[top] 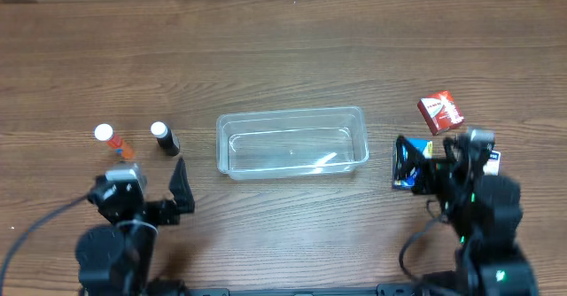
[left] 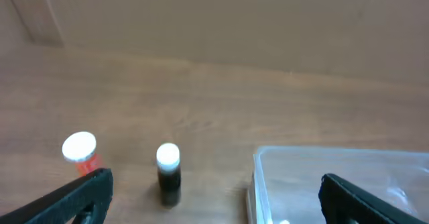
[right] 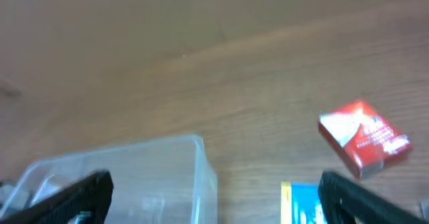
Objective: Pack container
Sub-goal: 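Move both grippers from rest toward the objects on each side, then grasp the white-capped black bottle with the left gripper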
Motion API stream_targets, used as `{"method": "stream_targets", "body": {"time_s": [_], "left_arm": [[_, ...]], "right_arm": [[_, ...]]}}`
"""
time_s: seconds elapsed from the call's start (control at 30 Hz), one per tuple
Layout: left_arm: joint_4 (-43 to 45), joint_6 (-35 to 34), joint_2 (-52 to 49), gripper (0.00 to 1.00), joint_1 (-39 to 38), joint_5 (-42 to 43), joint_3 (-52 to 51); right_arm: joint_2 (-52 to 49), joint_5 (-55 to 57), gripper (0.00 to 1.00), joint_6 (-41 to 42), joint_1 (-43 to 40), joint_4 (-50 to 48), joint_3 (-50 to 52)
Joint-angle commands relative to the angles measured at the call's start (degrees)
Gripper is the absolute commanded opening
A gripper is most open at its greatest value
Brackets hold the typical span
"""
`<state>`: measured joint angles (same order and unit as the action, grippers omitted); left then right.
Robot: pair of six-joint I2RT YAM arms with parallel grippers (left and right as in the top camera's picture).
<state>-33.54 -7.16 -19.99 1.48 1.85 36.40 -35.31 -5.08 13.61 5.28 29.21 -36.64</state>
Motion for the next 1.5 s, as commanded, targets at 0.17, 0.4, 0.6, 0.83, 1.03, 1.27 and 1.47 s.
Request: {"method": "stream_targets", "body": {"time_s": [0.17, 0.4, 0.6, 0.83, 1.03, 1.27, 1.47], "left_arm": [[-31.28, 0.33, -36.48, 1.00, -0.37, -0.52, 38.10], [-33.92, -0.24, -51.06, 1.00, 1.27, -2.38, 45.42], [-32.98, -0.17, -67.89, 1.00, 1.95, -3.74, 45.42], [-28.96, -0.13, -79.93, 1.00, 1.95, -3.80, 45.42], [-27.04, -0.15, -86.12, 1.00, 2.82, -3.96, 45.42], [-26.56, -0.13, -86.51, 0.43, 3.10, -3.93, 45.42], [-26.86, -0.13, -86.49, 0.17, 3.10, -3.96, 45.42]], "right_arm": [[-32.79, -0.35, 1.00, -4.13, -0.22, 28.92, -35.74], [-37.16, 3.69, 1.00, -5.07, -0.22, 32.04, -36.68], [-37.16, 3.69, 1.00, -5.07, -0.22, 32.46, -36.65], [-37.20, 3.69, 1.00, -5.07, -0.22, 32.44, -36.46], [-37.75, 3.69, 1.00, -5.07, -0.22, 32.37, -36.46], [-38.99, 3.67, 1.00, -5.07, -0.22, 32.22, -36.44], [-39.30, 3.69, 1.00, -5.07, -0.22, 32.22, -36.44]]}}
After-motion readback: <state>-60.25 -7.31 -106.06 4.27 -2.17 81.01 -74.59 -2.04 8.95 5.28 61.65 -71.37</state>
